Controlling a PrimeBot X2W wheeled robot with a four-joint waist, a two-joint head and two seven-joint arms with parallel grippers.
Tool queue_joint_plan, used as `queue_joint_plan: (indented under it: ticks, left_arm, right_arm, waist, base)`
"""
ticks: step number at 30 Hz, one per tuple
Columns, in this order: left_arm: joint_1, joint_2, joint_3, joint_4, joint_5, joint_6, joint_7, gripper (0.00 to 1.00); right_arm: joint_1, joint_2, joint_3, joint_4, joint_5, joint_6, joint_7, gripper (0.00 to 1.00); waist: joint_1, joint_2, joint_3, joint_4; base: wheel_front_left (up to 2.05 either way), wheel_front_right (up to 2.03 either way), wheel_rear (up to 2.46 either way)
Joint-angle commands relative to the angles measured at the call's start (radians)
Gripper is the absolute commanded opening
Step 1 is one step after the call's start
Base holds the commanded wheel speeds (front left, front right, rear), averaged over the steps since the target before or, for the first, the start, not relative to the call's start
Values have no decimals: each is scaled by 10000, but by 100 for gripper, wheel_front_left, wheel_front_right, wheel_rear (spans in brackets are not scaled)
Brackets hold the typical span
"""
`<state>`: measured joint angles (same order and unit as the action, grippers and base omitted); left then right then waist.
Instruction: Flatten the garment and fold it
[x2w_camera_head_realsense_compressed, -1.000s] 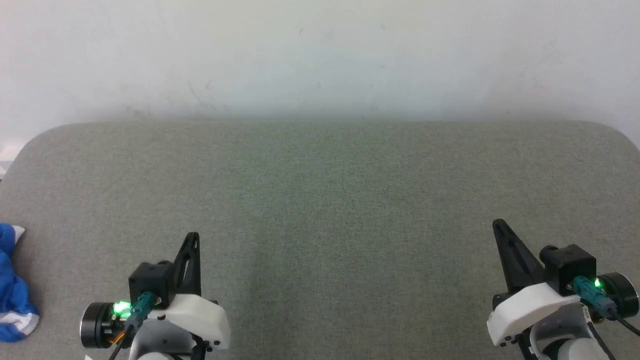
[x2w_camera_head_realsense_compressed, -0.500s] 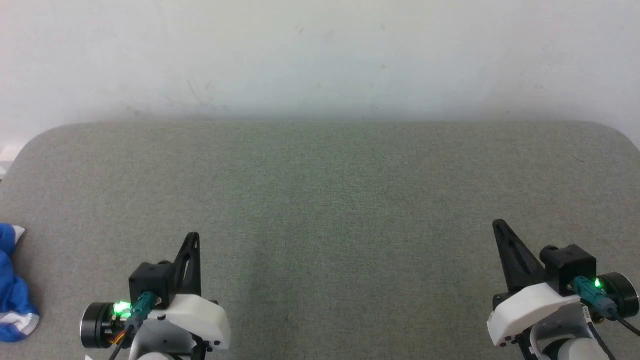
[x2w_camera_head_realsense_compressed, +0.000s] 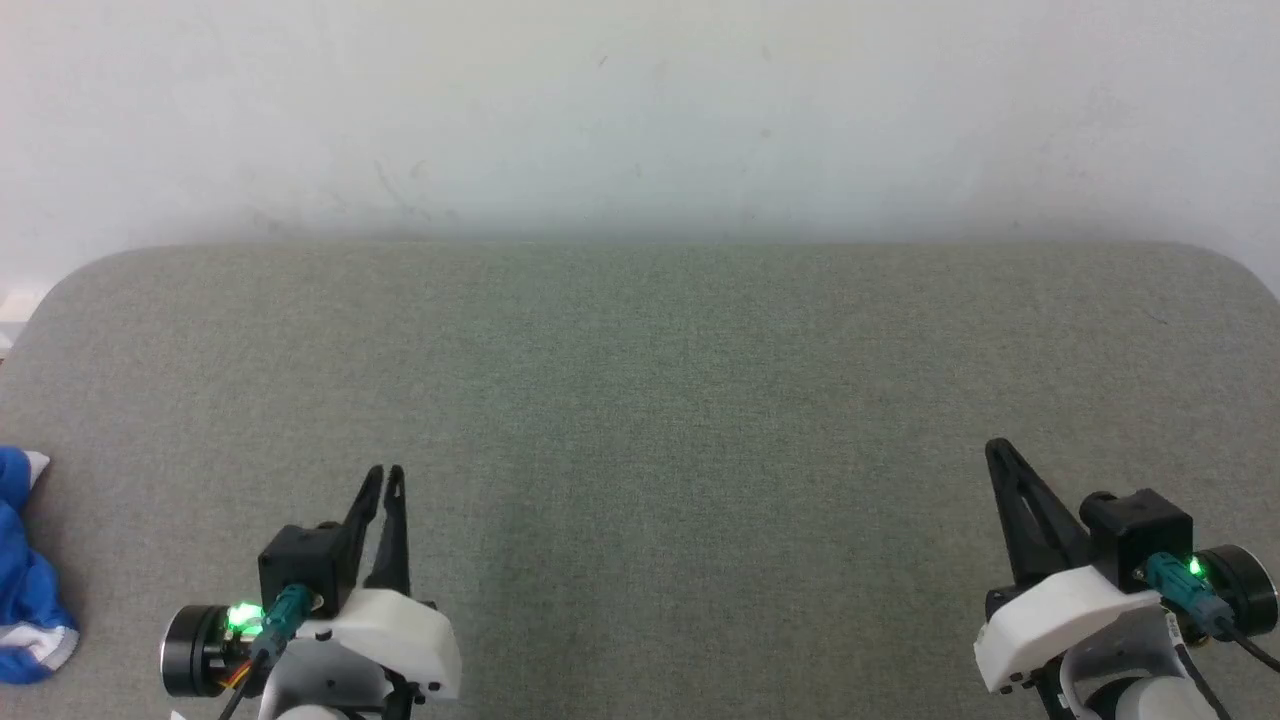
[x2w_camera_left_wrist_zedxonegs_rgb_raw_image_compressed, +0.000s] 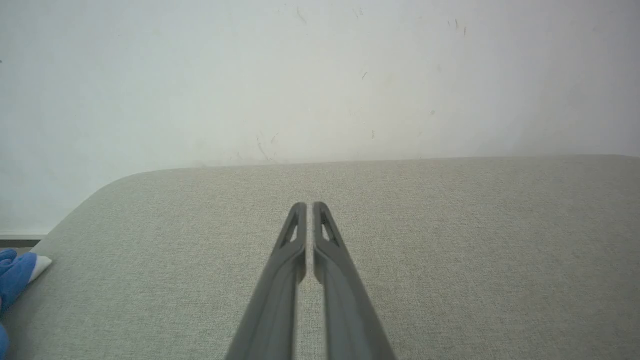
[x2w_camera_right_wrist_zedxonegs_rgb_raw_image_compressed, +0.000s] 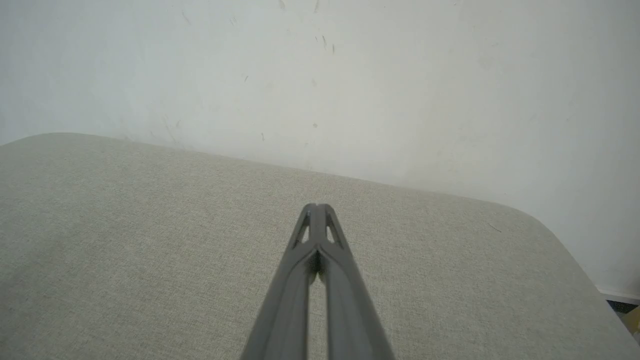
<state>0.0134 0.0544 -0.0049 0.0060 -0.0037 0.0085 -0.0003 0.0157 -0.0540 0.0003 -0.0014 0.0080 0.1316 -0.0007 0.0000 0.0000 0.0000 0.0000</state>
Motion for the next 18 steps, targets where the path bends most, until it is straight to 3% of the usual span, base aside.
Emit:
queue_joint_plan:
  ticks: [1, 18]
  left_arm:
    - [-7, -1, -11, 12, -36, -12, -32, 100]
    - [-100, -6, -74, 73, -418, -109, -389, 100]
  right_arm:
    - [6, 0, -10, 2, 31, 0, -29, 100]
    - [101, 6, -128, 87, 410, -1, -376, 100]
  waist:
    - [0, 0, 0, -3]
    - [0, 0, -22, 2]
  base:
    - [0, 0, 0]
    - [0, 0, 0]
